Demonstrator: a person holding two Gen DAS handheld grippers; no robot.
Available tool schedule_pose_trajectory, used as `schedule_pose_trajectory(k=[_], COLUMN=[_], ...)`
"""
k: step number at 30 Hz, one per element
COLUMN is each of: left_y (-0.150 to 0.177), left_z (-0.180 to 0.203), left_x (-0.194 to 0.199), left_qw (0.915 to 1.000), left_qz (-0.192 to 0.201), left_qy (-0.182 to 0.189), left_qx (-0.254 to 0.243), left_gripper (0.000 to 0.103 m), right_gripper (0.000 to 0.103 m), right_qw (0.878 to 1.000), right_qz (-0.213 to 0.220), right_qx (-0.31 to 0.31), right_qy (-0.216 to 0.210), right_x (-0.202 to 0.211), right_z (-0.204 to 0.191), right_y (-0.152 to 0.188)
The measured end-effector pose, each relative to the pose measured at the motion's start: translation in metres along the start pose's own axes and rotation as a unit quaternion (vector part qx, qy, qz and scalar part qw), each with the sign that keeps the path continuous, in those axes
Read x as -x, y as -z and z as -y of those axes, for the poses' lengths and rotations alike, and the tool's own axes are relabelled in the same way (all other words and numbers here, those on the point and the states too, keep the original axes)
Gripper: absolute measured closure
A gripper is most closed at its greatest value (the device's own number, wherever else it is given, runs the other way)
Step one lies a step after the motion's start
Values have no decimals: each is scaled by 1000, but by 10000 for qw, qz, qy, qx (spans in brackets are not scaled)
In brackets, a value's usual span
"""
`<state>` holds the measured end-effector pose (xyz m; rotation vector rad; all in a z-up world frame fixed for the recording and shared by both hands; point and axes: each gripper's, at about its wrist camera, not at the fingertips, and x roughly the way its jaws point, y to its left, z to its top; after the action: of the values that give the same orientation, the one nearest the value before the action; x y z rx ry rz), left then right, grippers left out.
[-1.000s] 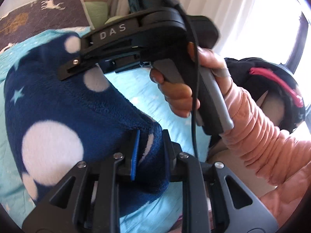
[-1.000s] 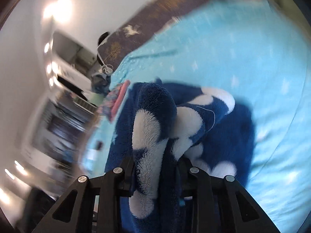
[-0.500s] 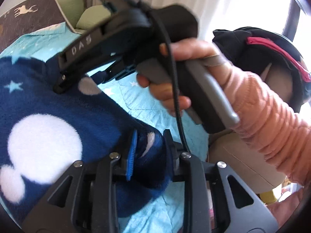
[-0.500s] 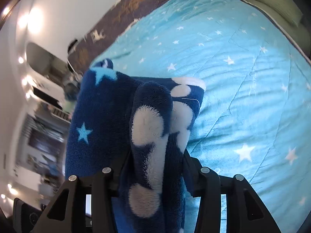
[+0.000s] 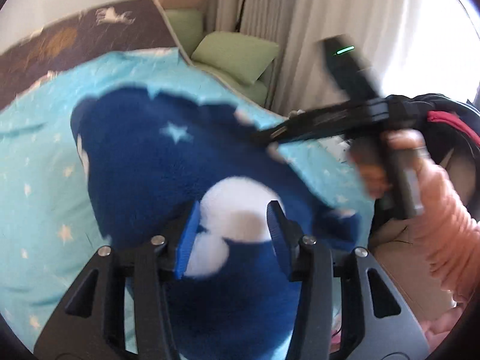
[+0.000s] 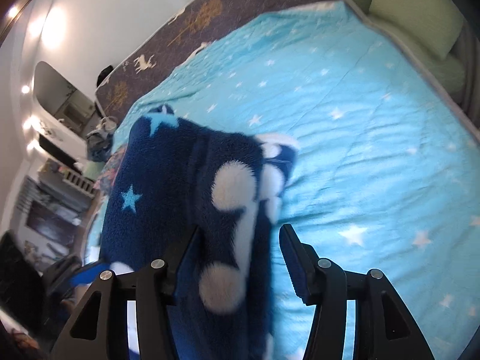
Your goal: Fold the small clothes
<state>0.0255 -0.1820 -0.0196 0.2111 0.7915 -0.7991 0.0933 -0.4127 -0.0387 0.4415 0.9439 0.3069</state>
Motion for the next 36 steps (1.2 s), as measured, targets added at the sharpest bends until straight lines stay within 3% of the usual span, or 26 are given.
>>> schedule_pose_trajectory(k=[3, 8, 12, 13, 14, 17, 21, 23, 26, 28, 31, 34, 36], left_y=[7, 14, 28, 32, 37, 40, 33, 32, 42, 54, 79, 88, 84], left_z=[4, -1, -7, -8, -6, 2, -8, -13, -14, -10, -10, -22, -28], left_x=[1, 3, 12, 11, 12, 16, 33, 47, 56, 51, 31, 24, 29], left_qw=[9995, 9993, 9988, 9989, 9988, 9962, 9991, 9994, 9994, 9991, 9958, 9977, 9985], left_qz=[154, 150, 111, 71, 90, 180, 208, 331, 351, 214, -80, -139, -98], left_qy=[-166, -175, -327, -288, -283, -574, -263, -125, -69, -298, -811, -667, -527], left_qx=[-204, -292, -354, -367, -397, -622, -247, -61, -33, -214, -406, -61, 151], left_gripper=[54, 54, 53, 54, 54, 53, 53, 53, 52, 49, 42, 39, 40], right_gripper=[49, 69, 76, 85, 89, 89, 88, 86, 85, 84, 84, 85, 85], right_qw=[9989, 9943, 9953, 9966, 9976, 9991, 9982, 9949, 9916, 9914, 9925, 9951, 9954], right_qz=[298, 482, -88, -224, -239, 26, 113, 393, 666, 538, -26, -191, -136], right_qx=[162, 926, 904, 773, 635, 221, 594, 878, 1098, 1194, 1184, 946, 934], right_qy=[327, -208, -340, -158, -140, -367, 33, 306, 157, 42, 307, 192, 173], right_x=[31, 71, 35, 13, 0, -1, 24, 43, 60, 53, 21, -8, -3], right_z=[-9, -52, -54, -45, -39, -30, -44, -57, -71, -75, -73, -54, -54], right_y=[16, 67, 111, 125, 133, 141, 132, 128, 127, 132, 143, 151, 148])
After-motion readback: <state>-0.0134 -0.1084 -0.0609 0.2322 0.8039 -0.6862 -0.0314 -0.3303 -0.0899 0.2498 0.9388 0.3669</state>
